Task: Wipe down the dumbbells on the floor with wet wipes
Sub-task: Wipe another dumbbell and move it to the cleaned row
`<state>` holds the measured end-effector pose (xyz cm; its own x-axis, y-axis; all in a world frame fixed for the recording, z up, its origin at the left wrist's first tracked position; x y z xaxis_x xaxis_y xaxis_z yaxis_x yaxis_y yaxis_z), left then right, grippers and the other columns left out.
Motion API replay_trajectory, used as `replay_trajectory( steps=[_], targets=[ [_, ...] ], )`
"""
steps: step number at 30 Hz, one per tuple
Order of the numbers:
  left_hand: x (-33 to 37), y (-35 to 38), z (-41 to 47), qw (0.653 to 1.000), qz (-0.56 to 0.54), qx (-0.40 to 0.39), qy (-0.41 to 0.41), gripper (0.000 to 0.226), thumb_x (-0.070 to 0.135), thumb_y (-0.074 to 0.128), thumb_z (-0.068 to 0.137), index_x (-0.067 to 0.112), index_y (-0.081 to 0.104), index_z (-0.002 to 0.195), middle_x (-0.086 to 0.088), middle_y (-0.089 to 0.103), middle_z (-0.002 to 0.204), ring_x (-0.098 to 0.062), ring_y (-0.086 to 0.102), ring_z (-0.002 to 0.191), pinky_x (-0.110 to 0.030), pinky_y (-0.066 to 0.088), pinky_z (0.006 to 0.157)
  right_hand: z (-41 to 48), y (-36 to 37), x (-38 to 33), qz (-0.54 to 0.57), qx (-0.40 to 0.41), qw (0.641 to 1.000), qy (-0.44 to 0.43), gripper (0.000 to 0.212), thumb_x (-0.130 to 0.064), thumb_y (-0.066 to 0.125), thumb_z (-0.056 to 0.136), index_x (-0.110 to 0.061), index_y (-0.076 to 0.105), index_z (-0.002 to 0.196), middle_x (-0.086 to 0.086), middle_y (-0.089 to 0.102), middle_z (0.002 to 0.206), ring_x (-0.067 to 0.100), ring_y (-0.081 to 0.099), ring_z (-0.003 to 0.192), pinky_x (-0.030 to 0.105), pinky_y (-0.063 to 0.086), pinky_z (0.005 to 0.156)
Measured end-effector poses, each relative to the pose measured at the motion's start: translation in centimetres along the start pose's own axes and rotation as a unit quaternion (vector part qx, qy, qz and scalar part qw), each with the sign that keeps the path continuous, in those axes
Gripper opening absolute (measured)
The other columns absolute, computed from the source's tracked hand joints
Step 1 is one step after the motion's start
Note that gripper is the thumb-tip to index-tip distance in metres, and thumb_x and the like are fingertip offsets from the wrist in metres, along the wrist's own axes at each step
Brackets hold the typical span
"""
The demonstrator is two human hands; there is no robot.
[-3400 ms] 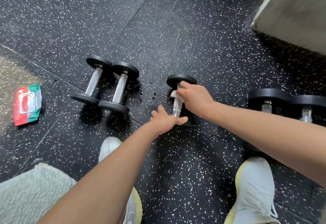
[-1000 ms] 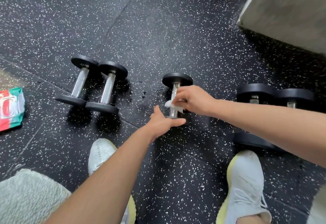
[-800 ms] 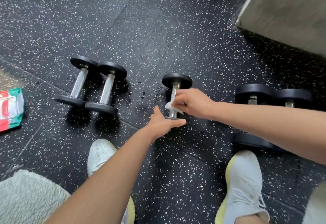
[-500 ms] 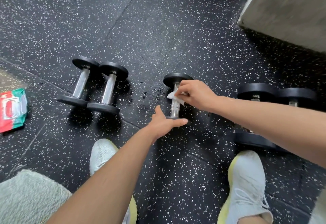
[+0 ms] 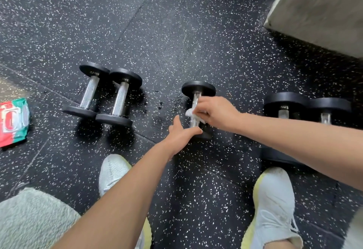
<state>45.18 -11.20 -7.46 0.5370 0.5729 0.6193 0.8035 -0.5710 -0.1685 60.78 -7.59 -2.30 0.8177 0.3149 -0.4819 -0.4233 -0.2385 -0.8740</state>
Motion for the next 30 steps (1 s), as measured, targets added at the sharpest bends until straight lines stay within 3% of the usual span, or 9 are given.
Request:
replay_trajectory(
  steps=[4,7,11,16,21,24,30],
  targets=[
    [-0.1,0.2,0.1,1.000,-0.006,-0.016,-0.010,0.118,0.051,0.076,0.088,0.031,-0.010,0.166,-0.008,-0.009,0.175,-0.026,0.000,0.162,-0.055,0.008,0.127,-1.2,1.4,-1.1,0.005,-0.078,0.996,-0.046,0.008,-0.026,0.071,0.091,-0.026,0.077,0.096,-0.012,0.066,0.090,0.012,0.062,0.079,0.029,0.044,0.061],
    [-0.1,0.7,-0.1,1.000,0.002,-0.012,-0.010,0.121,0.056,0.077,0.087,0.030,-0.011,0.166,-0.004,-0.011,0.175,-0.024,0.001,0.162,-0.053,0.009,0.128,0.3,0.1,0.7,0.030,-0.016,0.999,0.009,0.008,-0.026,0.073,0.090,-0.026,0.079,0.096,-0.015,0.069,0.092,0.012,0.065,0.081,0.035,0.054,0.069],
    [0.2,1.3,-0.2,1.000,0.027,-0.010,-0.010,0.130,0.062,0.080,0.082,0.027,-0.012,0.166,-0.004,-0.010,0.176,-0.026,0.007,0.161,-0.051,0.013,0.128,0.4,-1.0,2.0,0.038,0.028,0.996,0.070,0.008,-0.024,0.074,0.089,-0.023,0.079,0.095,-0.014,0.069,0.091,0.012,0.064,0.077,0.038,0.056,0.071],
    [-0.1,0.9,0.2,0.999,0.026,-0.032,-0.020,0.140,0.067,0.085,0.072,0.031,-0.013,0.165,-0.004,-0.005,0.176,-0.025,0.009,0.161,-0.054,0.017,0.128,-2.3,1.5,-0.6,0.003,-0.098,0.995,-0.025,0.009,-0.025,0.069,0.091,-0.027,0.075,0.096,-0.014,0.065,0.094,0.014,0.064,0.082,0.034,0.051,0.066],
    [0.1,1.0,-0.4,0.999,0.045,-0.023,-0.004,0.134,0.069,0.083,0.075,0.035,-0.010,0.166,-0.003,-0.003,0.175,-0.028,0.014,0.159,-0.053,0.020,0.126,0.4,-1.1,2.0,0.011,0.022,0.999,0.032,0.006,-0.027,0.074,0.090,-0.025,0.078,0.094,-0.016,0.064,0.089,0.009,0.058,0.073,0.026,0.045,0.066],
    [0.4,1.3,-0.7,0.998,0.050,-0.024,-0.007,0.134,0.069,0.083,0.074,0.038,-0.010,0.165,-0.003,-0.008,0.175,-0.029,0.011,0.160,-0.055,0.019,0.126,0.6,-1.6,2.8,0.002,0.043,0.998,0.049,0.007,-0.024,0.074,0.089,-0.023,0.079,0.093,-0.011,0.069,0.091,0.018,0.066,0.077,0.031,0.051,0.065],
    [0.6,1.8,-1.0,0.998,0.053,-0.018,-0.012,0.135,0.067,0.084,0.074,0.038,-0.011,0.165,-0.003,-0.010,0.175,-0.031,0.013,0.160,-0.053,0.020,0.125,-1.3,0.3,0.7,-0.010,-0.077,0.996,-0.048,0.003,-0.028,0.073,0.090,-0.028,0.075,0.091,-0.015,0.068,0.094,0.011,0.063,0.080,0.031,0.050,0.063]
  ],
)
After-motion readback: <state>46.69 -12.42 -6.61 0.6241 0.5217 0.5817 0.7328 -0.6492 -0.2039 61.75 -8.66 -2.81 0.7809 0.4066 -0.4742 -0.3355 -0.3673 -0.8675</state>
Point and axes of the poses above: each hand's wrist, its own z-axis towards the middle knuckle, its own y-axis out of the palm, x = y × z, the point moved 6 cm from there along z, towards the middle knuckle
